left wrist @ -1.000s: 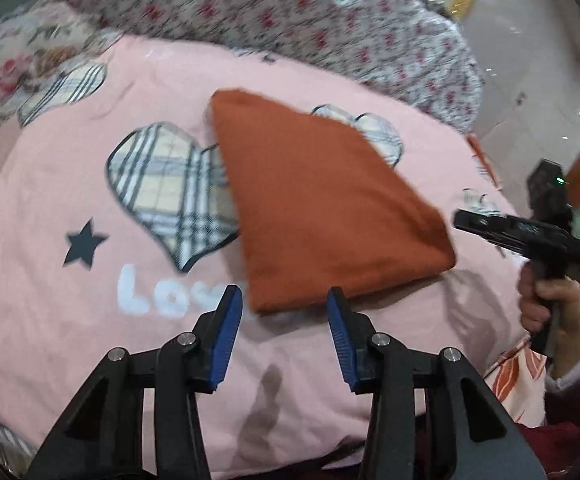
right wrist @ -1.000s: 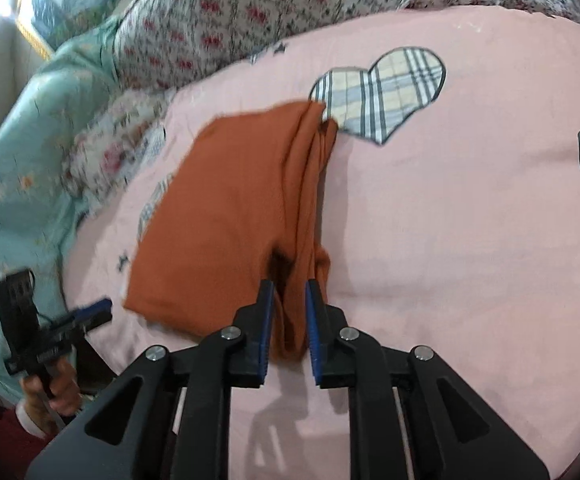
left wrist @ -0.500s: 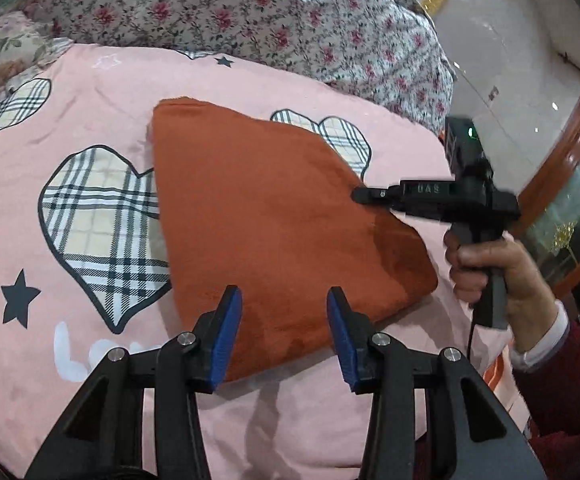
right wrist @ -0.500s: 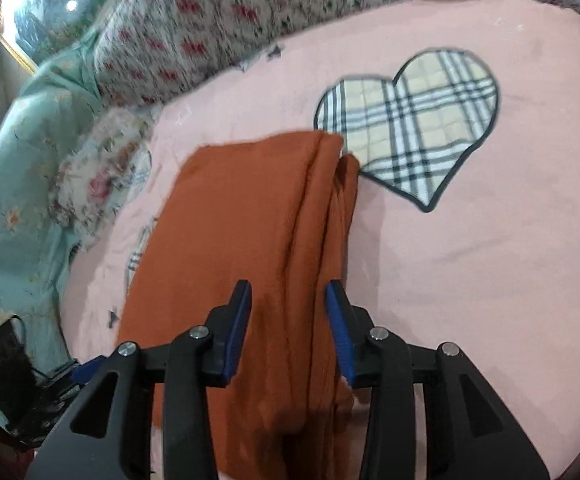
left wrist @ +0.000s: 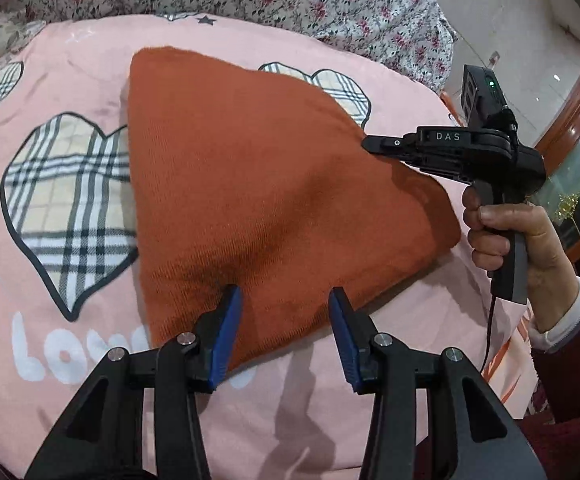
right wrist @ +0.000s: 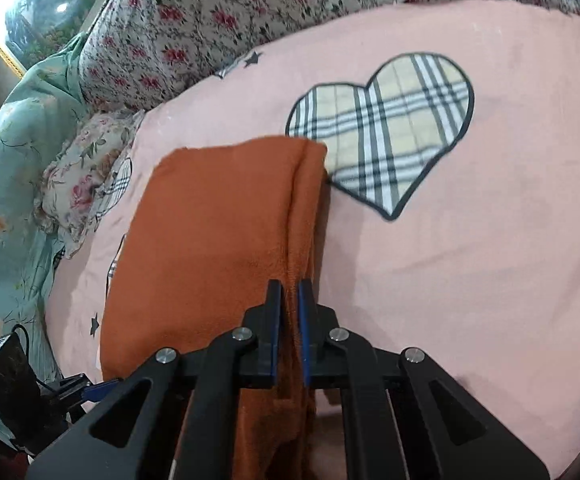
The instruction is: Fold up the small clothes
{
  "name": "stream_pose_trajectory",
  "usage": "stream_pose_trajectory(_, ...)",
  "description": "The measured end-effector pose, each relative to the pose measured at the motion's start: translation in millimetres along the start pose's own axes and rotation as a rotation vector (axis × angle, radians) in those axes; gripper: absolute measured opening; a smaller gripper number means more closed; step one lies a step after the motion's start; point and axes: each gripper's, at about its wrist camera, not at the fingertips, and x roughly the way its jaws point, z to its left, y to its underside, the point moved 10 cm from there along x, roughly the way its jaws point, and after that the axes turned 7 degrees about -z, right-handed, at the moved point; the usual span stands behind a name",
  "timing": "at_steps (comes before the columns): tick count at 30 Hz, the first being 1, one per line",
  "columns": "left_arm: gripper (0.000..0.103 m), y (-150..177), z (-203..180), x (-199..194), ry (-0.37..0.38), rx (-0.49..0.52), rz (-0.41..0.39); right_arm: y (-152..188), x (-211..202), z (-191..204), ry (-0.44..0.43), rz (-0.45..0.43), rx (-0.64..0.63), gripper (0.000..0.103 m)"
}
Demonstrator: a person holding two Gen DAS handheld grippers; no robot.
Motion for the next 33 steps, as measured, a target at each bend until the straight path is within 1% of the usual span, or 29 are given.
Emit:
stream_pose_trajectory(5, 0.045, 11.6, 1.0, 5.6, -0.005, 0.007, 0.017, 7.1, 10.5, -5.0, 0.028, 0.012, -0.017, 0.011)
stream_pose_trajectory(6, 0.045, 13.1, 0.8, 5.2, -0.006, 0.007, 0.019, 8.1, 10.0, -7.2, 0.032, 0.010, -0.005, 0.011)
stream_pose_trajectory(9, 0.046, 14.8, -3.9, -7.2, -0.019, 0.011, 0.016, 4.3, -6.6, -3.7, 0.031, -0.012, 0.024, 0.013)
stream_pose_trajectory(10, 0.046, 11.1, -5.2, -14.5, -0.017, 0.003, 0.002, 1.9, -15.2, 0.8, 0.030, -0.028, 0.017, 0.014)
stream_pose_trajectory(12, 0.046, 2.0, -8.1, -28.7, 0.004, -0.015, -0.036, -3.5, -43.7, 22.1, -0.016, -0.083, -0.022, 0.014)
stream_pose_trajectory(13, 0.047, -5.0, -8.1, -36.1, 0.008, -0.025, -0.062, -3.2, -51.2, 30.5, -0.038, -0.094, -0.038, 0.014)
stream_pose_trajectory(15, 0.051, -17.0, -5.0, -42.6, 0.001, -0.032, -0.105, 6.0, -59.0, 49.9, -0.075, -0.081, -0.093, 0.014)
stream_pose_trajectory(16, 0.054, -22.0, -1.5, -42.0, -0.002, -0.037, -0.116, 12.2, -58.2, 54.4, -0.074, -0.066, -0.115, 0.015)
stream_pose_trajectory(17, 0.054, -23.5, 2.7, -38.4, -0.010, -0.046, -0.110, 21.2, -54.7, 55.3, -0.059, -0.044, -0.136, 0.015)
stream_pose_trajectory(18, 0.054, -22.5, 6.8, -33.1, -0.013, -0.058, -0.095, 32.3, -48.0, 49.9, -0.018, -0.017, -0.156, 0.015)
stream_pose_trajectory(19, 0.054, -16.8, 11.0, -24.5, 0.007, -0.071, -0.066, 44.8, -39.2, 38.8, 0.038, 0.015, -0.168, 0.015)
stream_pose_trajectory(20, 0.054, -10.3, 14.8, -17.8, 0.019, -0.084, -0.039, 54.9, -31.6, 30.3, 0.058, 0.042, -0.159, 0.014)
stream_pose_trajectory(21, 0.053, -4.6, 18.7, -10.1, 0.026, -0.097, -0.012, 60.9, -29.9, 25.6, 0.045, 0.042, -0.140, 0.014)
stream_pose_trajectory(22, 0.052, 0.9, 21.4, -5.1, 0.034, -0.104, 0.005, 62.0, -32.2, 22.8, 0.024, 0.019, -0.125, 0.014)
stream_pose_trajectory(28, 0.052, 4.5, 20.1, -6.3, -0.002, -0.082, -0.004, 60.0, -38.0, 25.4, 0.040, 0.018, -0.142, 0.014)
stream_pose_trajectory(32, 0.054, 11.2, 17.1, -15.9, -0.035, -0.059, -0.007, 66.8, -58.9, 37.5, 0.040, 0.003, -0.155, 0.015)
stream_pose_trajectory(33, 0.056, 14.2, 16.1, -16.6, -0.044, -0.053, -0.009, 71.3, -61.9, 37.9, 0.043, 0.003, -0.162, 0.016)
